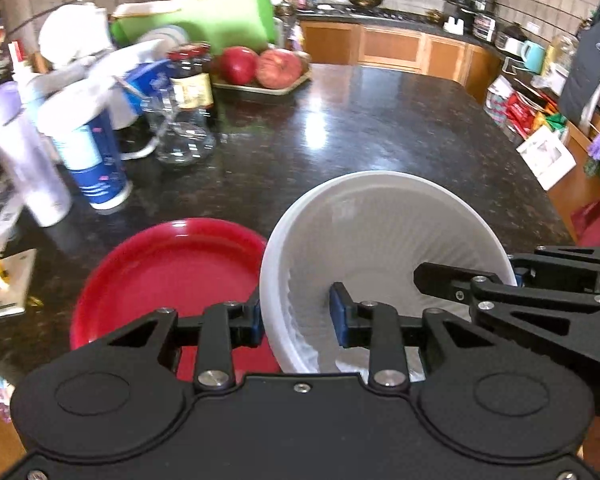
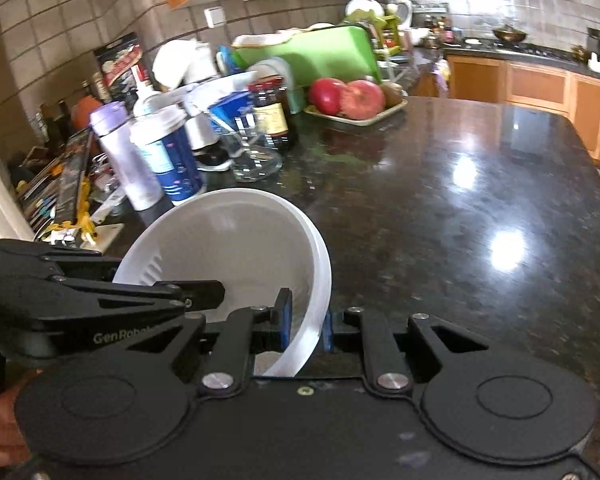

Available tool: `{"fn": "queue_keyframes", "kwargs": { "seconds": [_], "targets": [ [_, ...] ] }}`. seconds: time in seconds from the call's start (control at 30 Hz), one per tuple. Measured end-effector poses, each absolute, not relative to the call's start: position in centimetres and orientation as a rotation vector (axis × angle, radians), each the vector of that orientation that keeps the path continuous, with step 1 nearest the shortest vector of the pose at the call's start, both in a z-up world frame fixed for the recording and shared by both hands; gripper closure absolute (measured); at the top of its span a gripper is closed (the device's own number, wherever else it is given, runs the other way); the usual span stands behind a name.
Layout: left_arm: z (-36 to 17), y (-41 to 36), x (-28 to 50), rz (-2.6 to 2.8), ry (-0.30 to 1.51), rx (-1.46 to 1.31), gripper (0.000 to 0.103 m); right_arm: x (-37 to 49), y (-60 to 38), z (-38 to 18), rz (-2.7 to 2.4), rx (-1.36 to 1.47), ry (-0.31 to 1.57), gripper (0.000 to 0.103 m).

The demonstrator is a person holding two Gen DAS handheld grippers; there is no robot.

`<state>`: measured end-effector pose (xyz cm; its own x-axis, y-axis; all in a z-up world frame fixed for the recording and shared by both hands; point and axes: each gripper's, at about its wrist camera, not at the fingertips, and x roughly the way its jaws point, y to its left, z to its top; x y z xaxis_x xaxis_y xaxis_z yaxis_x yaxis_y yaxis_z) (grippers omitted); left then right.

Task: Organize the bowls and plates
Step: 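Lift the bowl stack with both grippers and carry it over the red plates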

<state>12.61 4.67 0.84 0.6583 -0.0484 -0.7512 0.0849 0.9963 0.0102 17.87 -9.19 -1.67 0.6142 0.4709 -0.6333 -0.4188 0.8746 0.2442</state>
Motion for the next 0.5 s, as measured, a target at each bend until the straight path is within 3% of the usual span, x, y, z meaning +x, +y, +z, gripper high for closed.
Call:
{"fn": "queue_keyframes", "kwargs": {
  "seconds": [0.5],
  "targets": [
    [0.4,13.7,13.9,-0.050,0.880,0.022,0.062,19.9,0.8,-2.1,0.532,0.054,0.791,0.086]
  ]
}}
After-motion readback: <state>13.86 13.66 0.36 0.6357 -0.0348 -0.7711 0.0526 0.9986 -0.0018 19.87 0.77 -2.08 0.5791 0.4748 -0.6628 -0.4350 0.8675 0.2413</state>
